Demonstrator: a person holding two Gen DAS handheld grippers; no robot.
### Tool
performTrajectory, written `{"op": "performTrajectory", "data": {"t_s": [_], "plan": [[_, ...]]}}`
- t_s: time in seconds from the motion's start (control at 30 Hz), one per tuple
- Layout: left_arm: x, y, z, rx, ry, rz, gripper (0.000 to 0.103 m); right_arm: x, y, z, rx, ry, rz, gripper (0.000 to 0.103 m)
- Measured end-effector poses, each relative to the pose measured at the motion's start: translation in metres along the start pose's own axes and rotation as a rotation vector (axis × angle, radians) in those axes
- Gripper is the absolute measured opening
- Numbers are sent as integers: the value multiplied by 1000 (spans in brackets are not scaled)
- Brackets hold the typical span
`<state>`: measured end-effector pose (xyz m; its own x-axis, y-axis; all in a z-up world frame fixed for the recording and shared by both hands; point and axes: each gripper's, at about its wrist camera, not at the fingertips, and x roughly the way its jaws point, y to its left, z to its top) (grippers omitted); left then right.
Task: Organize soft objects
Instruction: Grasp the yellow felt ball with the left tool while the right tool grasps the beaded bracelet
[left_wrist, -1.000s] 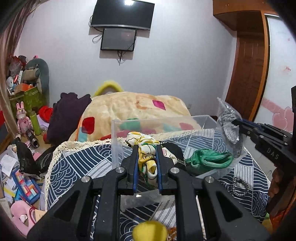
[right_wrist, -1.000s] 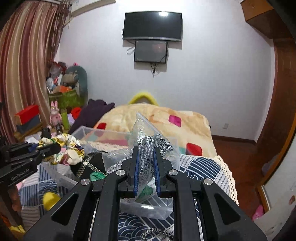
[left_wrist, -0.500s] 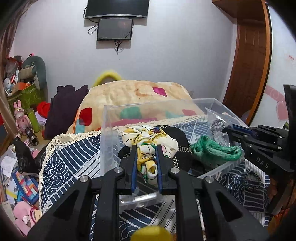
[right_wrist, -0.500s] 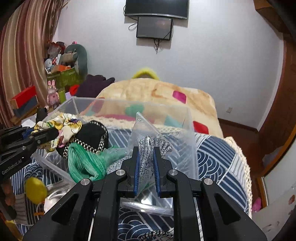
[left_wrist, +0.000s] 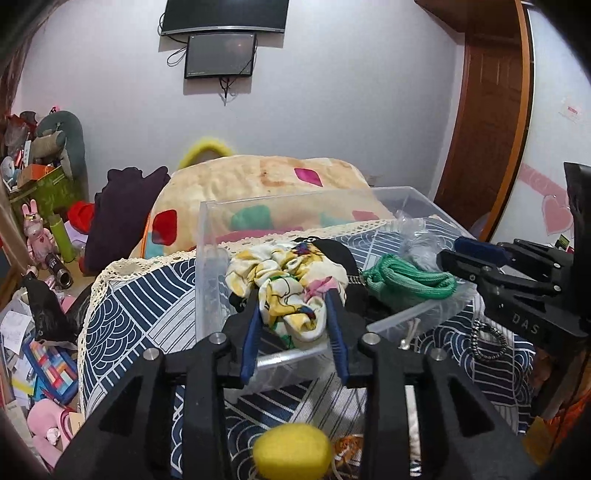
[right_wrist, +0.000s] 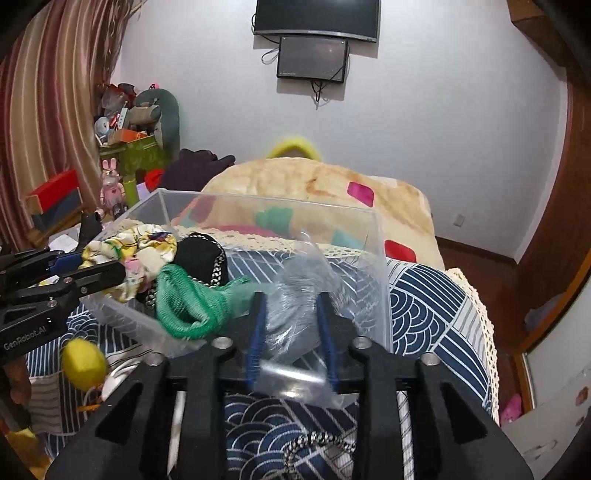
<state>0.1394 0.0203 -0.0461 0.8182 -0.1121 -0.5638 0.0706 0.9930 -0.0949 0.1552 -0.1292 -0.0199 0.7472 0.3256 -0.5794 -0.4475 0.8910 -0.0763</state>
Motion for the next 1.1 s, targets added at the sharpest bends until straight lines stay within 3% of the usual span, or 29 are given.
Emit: {"op": "performTrajectory", "data": {"t_s": [0.07,0.13,0.43,0.67,0.77,1.1], "plan": [[-4,-2,0,8,-1,-2,39,-7,1,-2,10,-25,-6,63],[-9,-4,0,22,-11,5,41,-14,1,-3,18,-62,-15,71],[-43,-12,1,32,-88,-8,67,-49,8,0,11,-160,-27,79],[-67,-16,-13,50,-129,8,77,-60,5,-12,24,-173,-30,80],[-69,-17,-21,54,-116,6,85,-59,3,-25,31,-148,-42,80],[-53,-10,-65,11,5,-26,86,-30,-3,-73,59,28,-68,80]]}}
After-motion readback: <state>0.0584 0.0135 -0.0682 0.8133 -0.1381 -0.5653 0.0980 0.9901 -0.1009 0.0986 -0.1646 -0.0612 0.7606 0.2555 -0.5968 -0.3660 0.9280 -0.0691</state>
